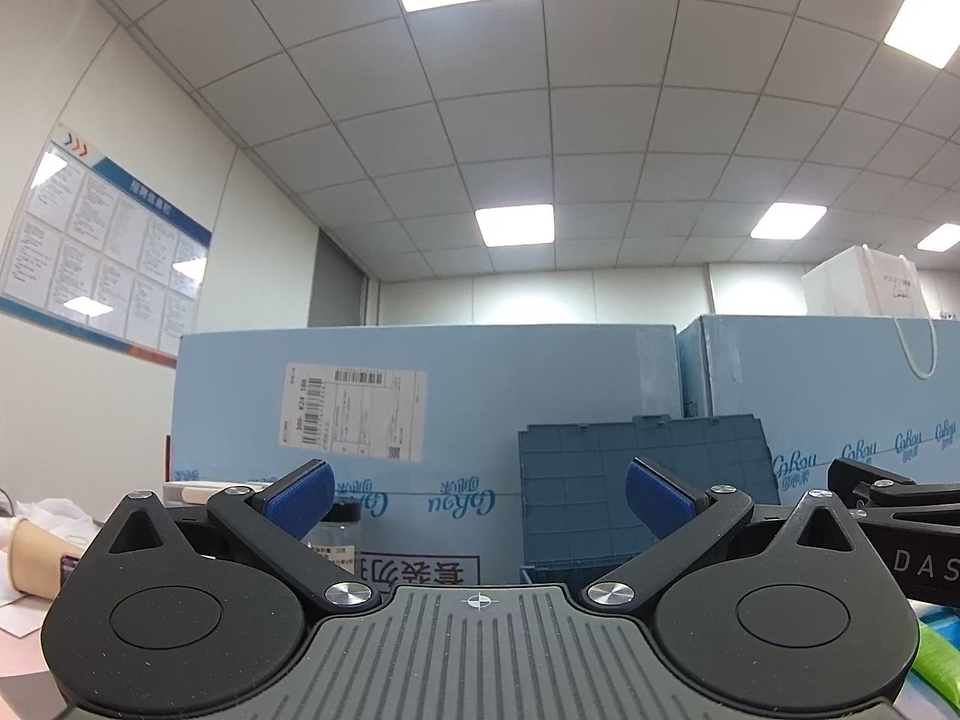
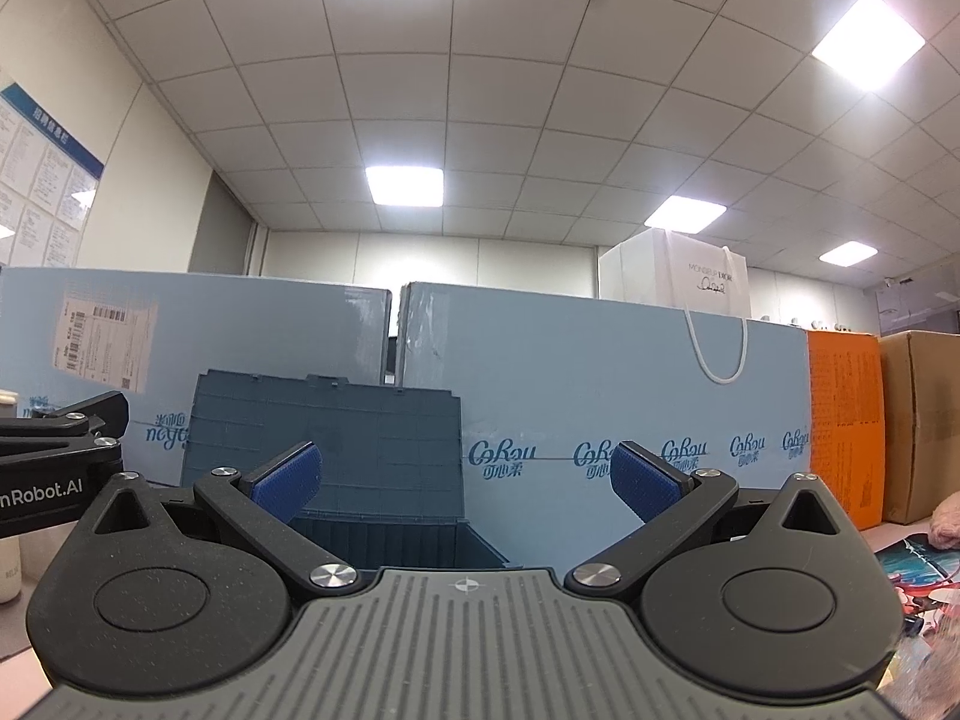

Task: Organize rigid objects
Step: 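Lower the right gripper to the green round jar and close on it, then carry the green jar into the blue-grey box and open the right gripper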

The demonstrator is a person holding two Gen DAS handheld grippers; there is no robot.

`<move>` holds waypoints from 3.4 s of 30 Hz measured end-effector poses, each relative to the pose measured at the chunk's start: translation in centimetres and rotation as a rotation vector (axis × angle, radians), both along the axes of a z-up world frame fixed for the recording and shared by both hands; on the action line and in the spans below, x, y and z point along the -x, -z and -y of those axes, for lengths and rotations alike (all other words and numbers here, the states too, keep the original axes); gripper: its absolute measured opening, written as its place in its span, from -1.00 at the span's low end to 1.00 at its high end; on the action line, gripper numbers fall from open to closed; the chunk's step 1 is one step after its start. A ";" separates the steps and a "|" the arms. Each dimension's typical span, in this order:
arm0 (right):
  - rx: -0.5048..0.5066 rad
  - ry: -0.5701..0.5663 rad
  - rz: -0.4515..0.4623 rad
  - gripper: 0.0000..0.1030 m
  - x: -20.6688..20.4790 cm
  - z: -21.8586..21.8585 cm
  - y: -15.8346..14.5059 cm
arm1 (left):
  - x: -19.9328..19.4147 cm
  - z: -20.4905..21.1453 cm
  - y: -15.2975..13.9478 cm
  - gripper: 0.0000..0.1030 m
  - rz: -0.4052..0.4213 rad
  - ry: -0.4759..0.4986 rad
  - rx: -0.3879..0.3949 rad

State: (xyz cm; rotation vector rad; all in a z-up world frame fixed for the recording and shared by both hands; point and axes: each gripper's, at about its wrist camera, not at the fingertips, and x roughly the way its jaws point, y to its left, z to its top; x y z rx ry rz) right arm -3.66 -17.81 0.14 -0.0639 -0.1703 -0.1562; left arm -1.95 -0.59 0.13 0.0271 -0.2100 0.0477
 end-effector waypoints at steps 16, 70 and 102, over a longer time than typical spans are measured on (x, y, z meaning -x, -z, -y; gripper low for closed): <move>-0.043 0.009 0.053 1.00 3.5 1.4 -3.0 | 1.0 -0.5 -2.3 1.00 -0.056 0.073 0.027; -0.330 0.094 -0.706 -0.11 -0.5 10.5 1.4 | -10.0 -0.9 -5.1 1.00 -0.819 0.714 0.541; -0.151 -0.066 -1.087 -0.11 -21.4 -2.5 -2.3 | -15.8 -7.8 -3.3 1.00 -0.905 0.520 0.661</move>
